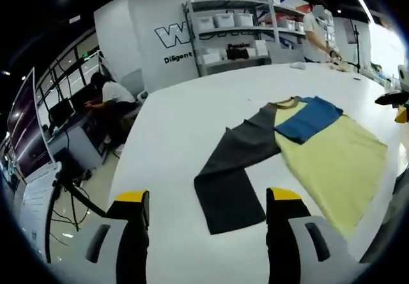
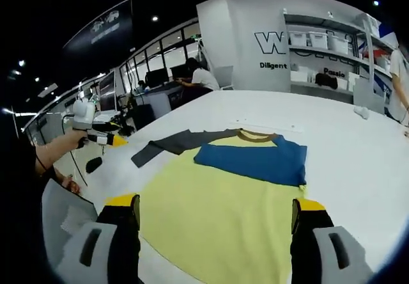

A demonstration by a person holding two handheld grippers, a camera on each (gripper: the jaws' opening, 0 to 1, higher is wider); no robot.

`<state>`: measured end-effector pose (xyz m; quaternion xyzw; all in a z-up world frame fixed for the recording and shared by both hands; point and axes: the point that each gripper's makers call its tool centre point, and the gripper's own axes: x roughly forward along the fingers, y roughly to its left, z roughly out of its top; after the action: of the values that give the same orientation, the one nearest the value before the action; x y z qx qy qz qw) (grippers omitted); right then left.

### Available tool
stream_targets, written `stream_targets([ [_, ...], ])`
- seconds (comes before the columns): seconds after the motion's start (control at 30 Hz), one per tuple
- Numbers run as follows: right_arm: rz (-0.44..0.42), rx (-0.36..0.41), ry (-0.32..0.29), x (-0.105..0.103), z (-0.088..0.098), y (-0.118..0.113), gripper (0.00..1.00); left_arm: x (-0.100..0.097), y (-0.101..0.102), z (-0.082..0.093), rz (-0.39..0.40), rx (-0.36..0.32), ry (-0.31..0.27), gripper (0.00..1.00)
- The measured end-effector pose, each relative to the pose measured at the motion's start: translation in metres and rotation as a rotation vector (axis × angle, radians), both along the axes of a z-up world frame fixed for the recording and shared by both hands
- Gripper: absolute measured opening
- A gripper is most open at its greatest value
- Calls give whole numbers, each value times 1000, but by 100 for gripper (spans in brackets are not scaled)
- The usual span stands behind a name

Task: Fold the garment on the visible template until the final outline fits inside the template.

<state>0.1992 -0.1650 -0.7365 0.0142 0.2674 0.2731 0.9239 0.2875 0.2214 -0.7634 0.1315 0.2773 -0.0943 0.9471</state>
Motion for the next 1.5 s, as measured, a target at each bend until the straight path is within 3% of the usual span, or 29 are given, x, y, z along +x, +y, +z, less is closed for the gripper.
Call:
stream_targets([
  [0.6,-20,-7,18,-4,0,-5,99,58,2,-45,-18,74,12,55],
  [0.67,-27,-8,14,-4,1,-6,99,62,1,-52,-40,122,12,53],
  [0.93,-57,-16,24,-5,-3,-13,97,73,2,-74,-68,198,27,46],
  [1.23,-74,-19,29,-4,-4,-17,95,80,-2,-78,-91,198,20,37],
  [1.5,-90,-26,30,0,-4,-19,95,84,-11,-83,-122,188,14,18],
])
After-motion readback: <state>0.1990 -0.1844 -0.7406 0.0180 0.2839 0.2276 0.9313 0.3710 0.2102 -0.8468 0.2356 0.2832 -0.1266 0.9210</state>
